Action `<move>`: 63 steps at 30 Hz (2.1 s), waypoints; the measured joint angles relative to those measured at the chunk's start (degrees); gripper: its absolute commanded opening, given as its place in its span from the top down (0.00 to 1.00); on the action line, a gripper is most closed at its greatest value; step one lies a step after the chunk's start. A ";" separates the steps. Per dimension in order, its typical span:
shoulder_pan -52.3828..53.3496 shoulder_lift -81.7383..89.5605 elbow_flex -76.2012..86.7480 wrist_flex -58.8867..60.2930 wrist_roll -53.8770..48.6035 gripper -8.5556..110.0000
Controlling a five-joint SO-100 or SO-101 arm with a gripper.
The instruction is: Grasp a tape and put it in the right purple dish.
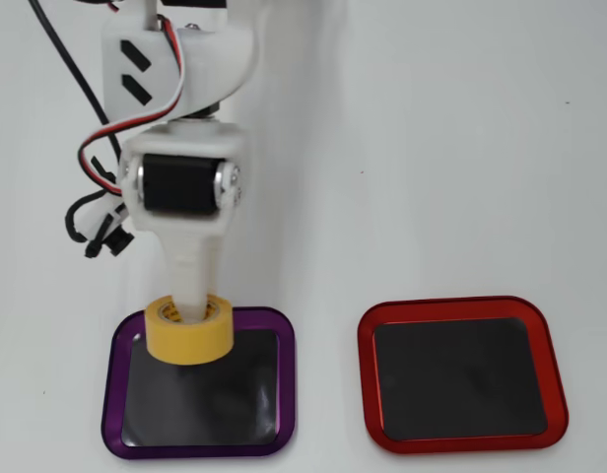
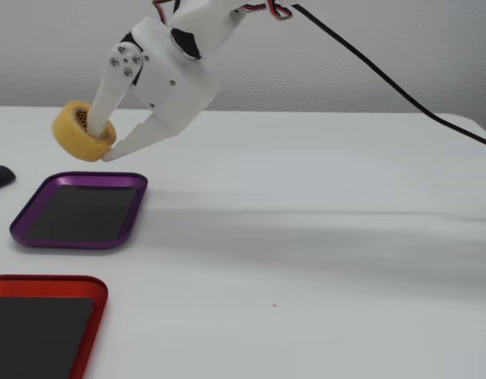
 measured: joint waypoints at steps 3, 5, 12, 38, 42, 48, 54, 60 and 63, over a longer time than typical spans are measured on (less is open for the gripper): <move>0.00 0.00 0.00 0.18 -0.44 0.88; 0.53 0.00 0.00 0.18 -0.53 0.85; -0.18 0.00 -0.09 2.81 -0.53 0.82; -0.79 69.35 33.31 37.79 4.22 0.83; -2.11 84.46 52.03 34.37 4.22 0.82; -2.37 108.11 76.29 30.59 4.22 0.82; -2.37 120.85 90.35 32.52 4.57 0.82; -2.20 120.67 93.78 35.77 4.57 0.84; -2.29 120.67 96.24 36.12 4.48 0.92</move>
